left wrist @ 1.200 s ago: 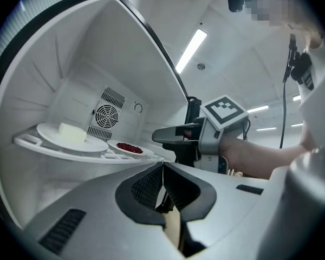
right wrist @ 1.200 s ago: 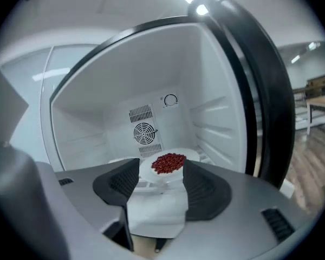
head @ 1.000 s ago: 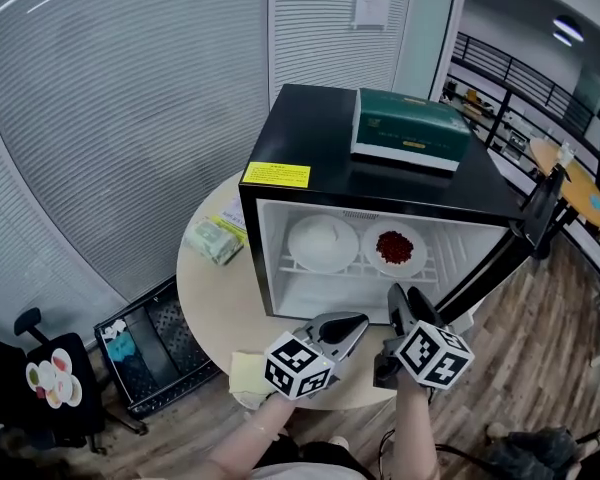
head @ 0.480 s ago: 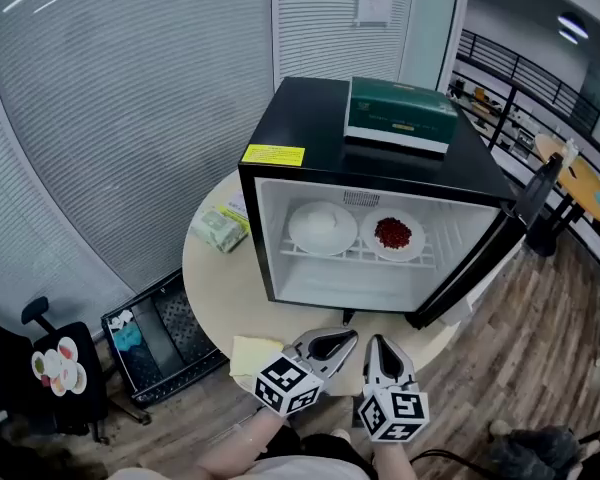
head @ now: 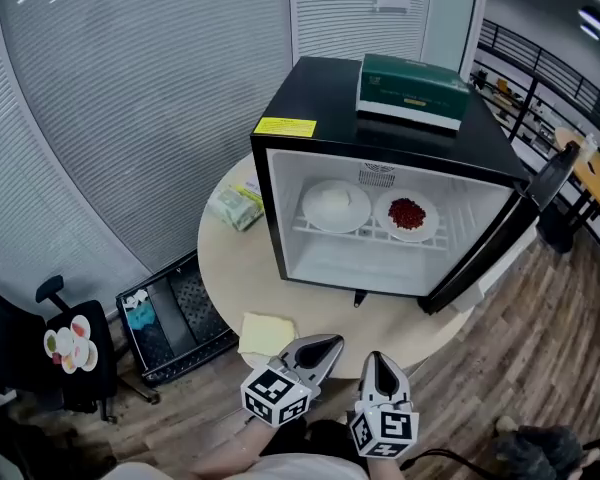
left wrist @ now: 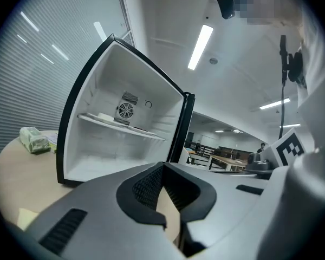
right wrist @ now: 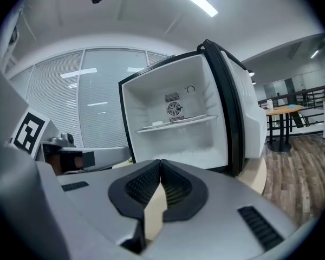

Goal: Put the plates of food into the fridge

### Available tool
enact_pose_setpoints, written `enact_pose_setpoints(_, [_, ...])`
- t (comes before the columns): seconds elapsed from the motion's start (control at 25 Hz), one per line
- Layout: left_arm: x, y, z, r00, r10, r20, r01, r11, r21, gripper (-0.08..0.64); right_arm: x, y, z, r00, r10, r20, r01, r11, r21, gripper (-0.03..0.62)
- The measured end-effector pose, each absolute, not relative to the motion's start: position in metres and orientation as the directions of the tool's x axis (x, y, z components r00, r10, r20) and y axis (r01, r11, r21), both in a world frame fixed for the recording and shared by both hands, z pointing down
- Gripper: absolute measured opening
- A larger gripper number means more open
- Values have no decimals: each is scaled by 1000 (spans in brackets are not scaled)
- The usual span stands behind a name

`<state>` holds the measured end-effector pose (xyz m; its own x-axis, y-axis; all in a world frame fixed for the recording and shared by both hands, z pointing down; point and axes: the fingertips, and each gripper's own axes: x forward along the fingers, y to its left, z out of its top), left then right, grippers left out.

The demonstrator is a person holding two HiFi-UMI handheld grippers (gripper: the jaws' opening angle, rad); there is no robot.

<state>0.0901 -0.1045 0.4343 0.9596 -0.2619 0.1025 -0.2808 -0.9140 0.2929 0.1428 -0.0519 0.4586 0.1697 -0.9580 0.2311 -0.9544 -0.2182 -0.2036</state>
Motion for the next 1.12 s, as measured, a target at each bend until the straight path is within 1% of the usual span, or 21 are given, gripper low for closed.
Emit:
enact_pose_setpoints(0.12, [88,-100,433,957,-273,99,-290,-916,277,3,138,-47,459,160,-960,231,-956,-209,-207,9])
enact_pose_setpoints(0.28, [90,-98,425,959,-275,61,-280,-911,303,5,137,-43,457,152,-963,223,-957,-199,-210,8])
enact_pose_setpoints(0.48, [84,-98,425,953,-295,63,-301,-910,285,5,136,-41,460,114,-970,213,-945,-172,-278,9])
enact_pose_setpoints(0.56, [73,-103,425,943,-328,58,-330,-900,285,5,130,-44,459,77,-978,194,-934,-139,-329,9])
enact_pose_setpoints(0.64, [54,-112,427,923,-380,55,-379,-879,290,5,118,-49,460,9,-984,177,-911,-81,-404,9])
enact_pose_setpoints(0.76, [15,-130,433,872,-486,61,-480,-825,298,5,95,-59,472,-106,-977,184,-853,-6,-522,11])
enact_pose_setpoints(0.84, [-14,-139,439,829,-554,74,-548,-780,301,5,79,-65,481,-169,-966,195,-820,28,-571,14])
enact_pose_setpoints(0.88, [-29,-142,442,807,-585,81,-579,-756,304,5,71,-69,486,-201,-960,196,-807,49,-588,22])
enact_pose_setpoints(0.96, [-57,-144,449,764,-638,97,-632,-708,315,5,51,-75,494,-274,-941,198,-780,97,-618,82])
enact_pose_setpoints(1.12, [-102,-143,465,700,-701,137,-700,-634,330,5,8,-84,516,-404,-887,224,-694,137,-707,161])
